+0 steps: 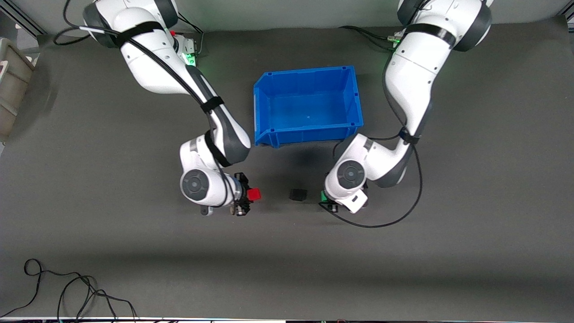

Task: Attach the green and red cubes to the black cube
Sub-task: 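Carry the red cube and the green cube toward the black cube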

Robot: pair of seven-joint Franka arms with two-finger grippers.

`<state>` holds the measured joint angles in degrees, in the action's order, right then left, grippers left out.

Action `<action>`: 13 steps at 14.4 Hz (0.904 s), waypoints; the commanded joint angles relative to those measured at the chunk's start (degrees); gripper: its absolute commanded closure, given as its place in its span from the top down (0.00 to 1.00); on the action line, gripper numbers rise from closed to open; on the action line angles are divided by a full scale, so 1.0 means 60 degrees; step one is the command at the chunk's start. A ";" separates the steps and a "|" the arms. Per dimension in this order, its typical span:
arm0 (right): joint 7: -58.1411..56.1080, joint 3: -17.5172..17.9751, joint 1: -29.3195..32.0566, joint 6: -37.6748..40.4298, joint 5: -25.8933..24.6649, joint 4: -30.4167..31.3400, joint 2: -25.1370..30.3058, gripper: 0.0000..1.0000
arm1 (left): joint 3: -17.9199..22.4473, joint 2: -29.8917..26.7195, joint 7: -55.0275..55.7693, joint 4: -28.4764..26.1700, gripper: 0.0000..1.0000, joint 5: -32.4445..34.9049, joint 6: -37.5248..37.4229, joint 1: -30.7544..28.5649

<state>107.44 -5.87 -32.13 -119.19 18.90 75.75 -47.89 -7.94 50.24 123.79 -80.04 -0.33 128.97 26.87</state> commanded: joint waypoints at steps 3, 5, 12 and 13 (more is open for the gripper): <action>0.1574 -0.0018 -0.0446 0.0075 -0.0162 -0.1929 -0.1480 0.00 | 0.0094 0.0342 0.0666 0.0743 0.00 -0.0062 -0.0079 0.0385; 0.1824 -0.0003 -0.0548 -0.0027 -0.0147 -0.2092 -0.1730 0.00 | 0.0108 0.0357 0.0857 0.0758 0.00 -0.0018 -0.0065 0.0531; 0.2191 0.0216 -0.0622 -0.0980 -0.0118 -0.2092 -0.2038 0.00 | 0.0108 0.0591 0.1119 0.1050 0.00 -0.0018 0.0139 0.0620; 0.2206 0.0275 -0.0622 -0.0995 -0.0118 -0.2092 -0.2068 0.00 | 0.0108 0.0620 0.1252 0.1051 0.00 -0.0004 0.0329 0.0620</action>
<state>118.43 -4.60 -35.59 -124.92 18.88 65.54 -58.90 -7.96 52.20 128.79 -76.33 -0.33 129.63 29.71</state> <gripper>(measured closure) 0.604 0.604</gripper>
